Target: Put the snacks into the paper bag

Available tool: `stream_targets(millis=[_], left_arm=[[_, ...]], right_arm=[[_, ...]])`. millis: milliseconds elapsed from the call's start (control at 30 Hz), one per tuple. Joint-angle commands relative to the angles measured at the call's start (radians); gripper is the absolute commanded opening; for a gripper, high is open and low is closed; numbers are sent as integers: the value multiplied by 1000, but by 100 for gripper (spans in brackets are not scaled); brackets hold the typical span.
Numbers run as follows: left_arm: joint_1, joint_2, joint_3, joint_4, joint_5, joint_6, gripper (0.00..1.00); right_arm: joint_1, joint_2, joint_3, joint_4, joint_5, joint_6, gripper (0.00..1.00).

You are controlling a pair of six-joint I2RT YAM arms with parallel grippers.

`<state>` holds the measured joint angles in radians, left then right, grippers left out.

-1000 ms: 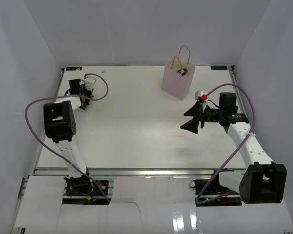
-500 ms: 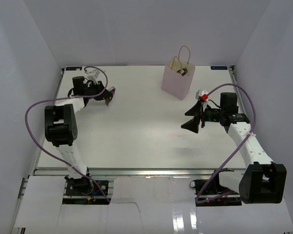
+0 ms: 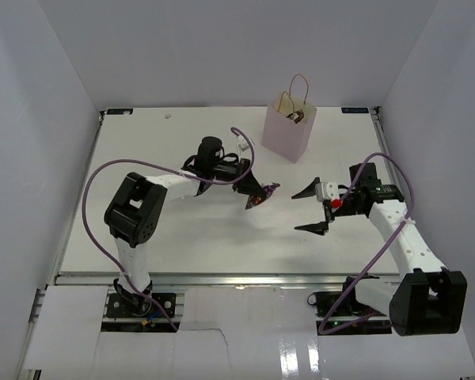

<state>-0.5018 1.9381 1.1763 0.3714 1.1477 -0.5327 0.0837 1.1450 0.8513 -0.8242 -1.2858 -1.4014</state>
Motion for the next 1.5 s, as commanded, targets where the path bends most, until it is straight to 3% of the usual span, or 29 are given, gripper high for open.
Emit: stream_targets(millis=[0,200,333,500,867,1133,1167,1267,1467], left_arm=[[-18,-63,-44,41,112,-3,26],[-76,-116,-119,41,161,45,30],[-104,-133,-136,41,164,51,31],[-121,-189,-184,40,181,65,32],[-141,-252,-239,38,185,76,34],[-142,-234,-221,38,172,73,35],[-142,-231,-215,38,173,69,36],[-142,-226,-204,40,173,69,40],[-136,-260,-195,41,159,80,59]], right_arm=[[13,-47,29,-129,51,-470,90],[172,-10,97,-164,144,-457,93],[330,12,74,56,235,-196,99],[356,-8,32,256,308,44,100],[415,58,68,306,335,140,76],[456,36,52,298,319,131,49],[455,32,48,300,321,130,42],[455,30,43,293,324,122,31],[455,22,32,287,356,113,22]])
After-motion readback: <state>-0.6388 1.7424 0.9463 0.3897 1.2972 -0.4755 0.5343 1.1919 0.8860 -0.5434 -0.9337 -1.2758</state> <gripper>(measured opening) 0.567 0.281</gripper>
